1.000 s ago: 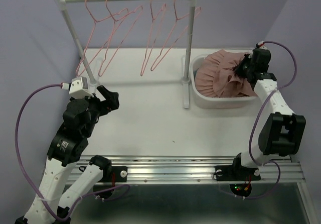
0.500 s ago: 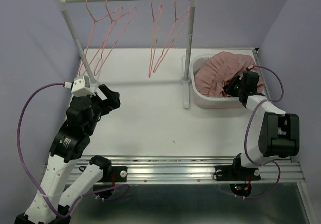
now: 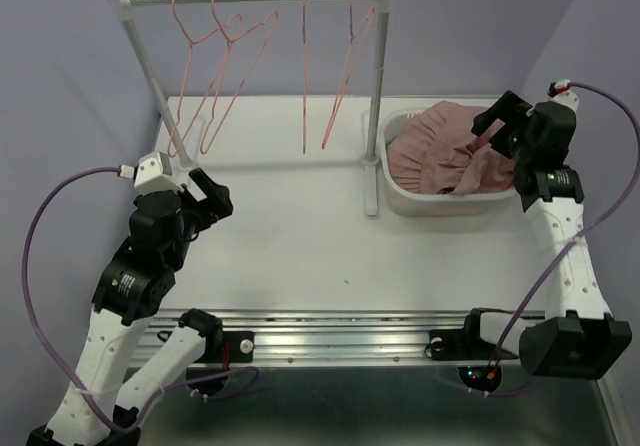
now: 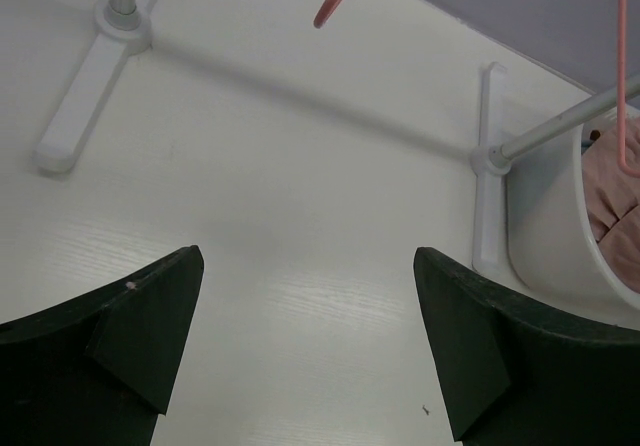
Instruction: Remove the skirt from the hanger
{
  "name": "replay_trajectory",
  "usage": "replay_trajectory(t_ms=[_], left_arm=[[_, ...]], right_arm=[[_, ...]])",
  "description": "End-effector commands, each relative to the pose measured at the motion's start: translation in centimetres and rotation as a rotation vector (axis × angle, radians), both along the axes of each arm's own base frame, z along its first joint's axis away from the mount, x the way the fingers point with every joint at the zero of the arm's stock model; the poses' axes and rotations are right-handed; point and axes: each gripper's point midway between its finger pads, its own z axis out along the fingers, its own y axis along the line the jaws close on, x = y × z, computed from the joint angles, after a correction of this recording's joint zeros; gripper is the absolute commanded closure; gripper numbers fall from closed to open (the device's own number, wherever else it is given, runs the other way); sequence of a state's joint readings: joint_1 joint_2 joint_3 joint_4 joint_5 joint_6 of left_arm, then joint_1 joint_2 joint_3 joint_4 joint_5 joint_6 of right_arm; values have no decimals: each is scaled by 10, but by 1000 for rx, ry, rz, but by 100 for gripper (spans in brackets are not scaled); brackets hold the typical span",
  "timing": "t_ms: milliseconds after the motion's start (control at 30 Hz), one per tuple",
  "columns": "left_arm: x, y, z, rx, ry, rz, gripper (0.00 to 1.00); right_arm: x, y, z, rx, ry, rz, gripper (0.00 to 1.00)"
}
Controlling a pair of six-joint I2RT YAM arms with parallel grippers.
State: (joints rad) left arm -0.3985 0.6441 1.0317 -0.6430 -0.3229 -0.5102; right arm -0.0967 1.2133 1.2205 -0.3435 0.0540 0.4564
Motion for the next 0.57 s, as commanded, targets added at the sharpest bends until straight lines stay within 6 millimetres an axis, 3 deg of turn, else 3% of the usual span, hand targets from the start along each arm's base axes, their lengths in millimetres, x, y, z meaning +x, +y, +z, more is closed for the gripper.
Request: replay_trajectory(t_ms=[0, 200, 533], left_arm=[[-7, 20, 24, 13, -39, 89, 1], [-16, 33, 22, 22, -29, 153, 1], [-18, 41, 15, 16, -15, 205, 1]], right_arm=[[-37, -15, 16, -31, 26, -96, 0], [-83, -33, 30, -77, 8, -213, 0], [-105, -36, 10, -107, 50, -228, 0]])
